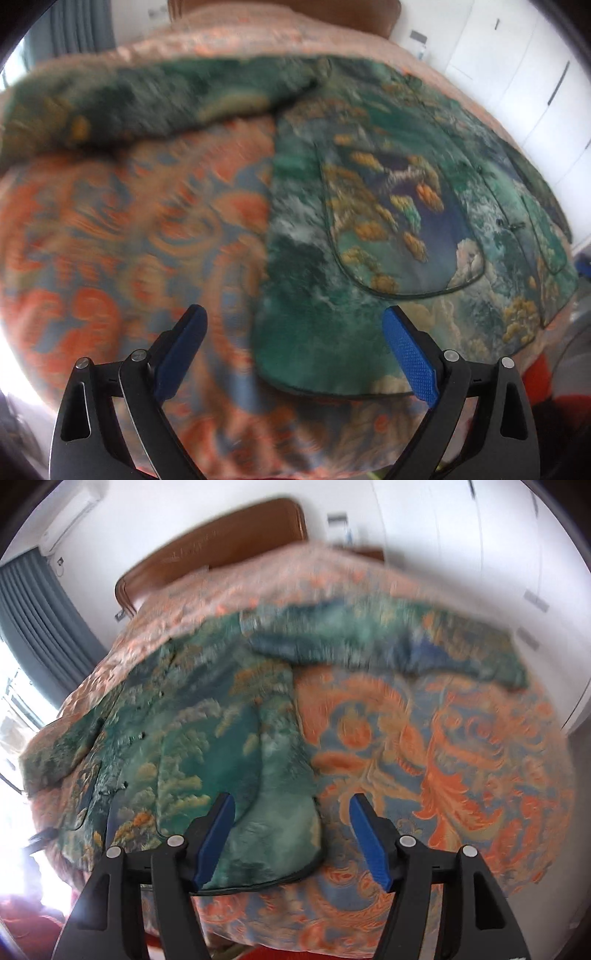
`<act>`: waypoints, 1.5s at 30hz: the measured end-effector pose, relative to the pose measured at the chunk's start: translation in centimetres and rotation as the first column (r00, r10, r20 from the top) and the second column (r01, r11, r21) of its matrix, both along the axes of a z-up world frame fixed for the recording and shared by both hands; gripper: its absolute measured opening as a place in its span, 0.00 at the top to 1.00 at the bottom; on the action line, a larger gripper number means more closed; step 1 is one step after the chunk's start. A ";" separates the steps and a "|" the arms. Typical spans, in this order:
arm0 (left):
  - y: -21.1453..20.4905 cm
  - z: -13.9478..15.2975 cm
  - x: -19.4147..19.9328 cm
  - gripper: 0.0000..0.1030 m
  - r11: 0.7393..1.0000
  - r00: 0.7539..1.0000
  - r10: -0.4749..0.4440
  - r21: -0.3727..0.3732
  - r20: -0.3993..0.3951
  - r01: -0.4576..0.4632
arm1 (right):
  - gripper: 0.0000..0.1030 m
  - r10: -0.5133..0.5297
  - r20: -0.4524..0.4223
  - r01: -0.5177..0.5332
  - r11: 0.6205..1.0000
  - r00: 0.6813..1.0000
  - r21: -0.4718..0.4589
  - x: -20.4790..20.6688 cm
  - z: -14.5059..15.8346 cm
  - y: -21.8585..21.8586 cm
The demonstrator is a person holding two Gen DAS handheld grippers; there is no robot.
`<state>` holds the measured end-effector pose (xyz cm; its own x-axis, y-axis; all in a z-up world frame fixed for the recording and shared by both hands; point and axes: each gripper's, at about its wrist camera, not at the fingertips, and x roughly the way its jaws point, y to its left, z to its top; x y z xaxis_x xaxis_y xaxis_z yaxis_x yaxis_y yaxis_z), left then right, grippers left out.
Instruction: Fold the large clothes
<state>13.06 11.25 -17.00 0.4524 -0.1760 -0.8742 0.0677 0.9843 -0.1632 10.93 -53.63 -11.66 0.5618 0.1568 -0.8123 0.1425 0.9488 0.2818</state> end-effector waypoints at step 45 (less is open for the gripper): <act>-2.2 7.7 1.2 0.13 0.979 0.967 -0.029 0.205 0.253 -0.025 | 0.43 0.013 -0.059 -0.016 0.999 0.998 -0.044 0.2 1.4 -0.8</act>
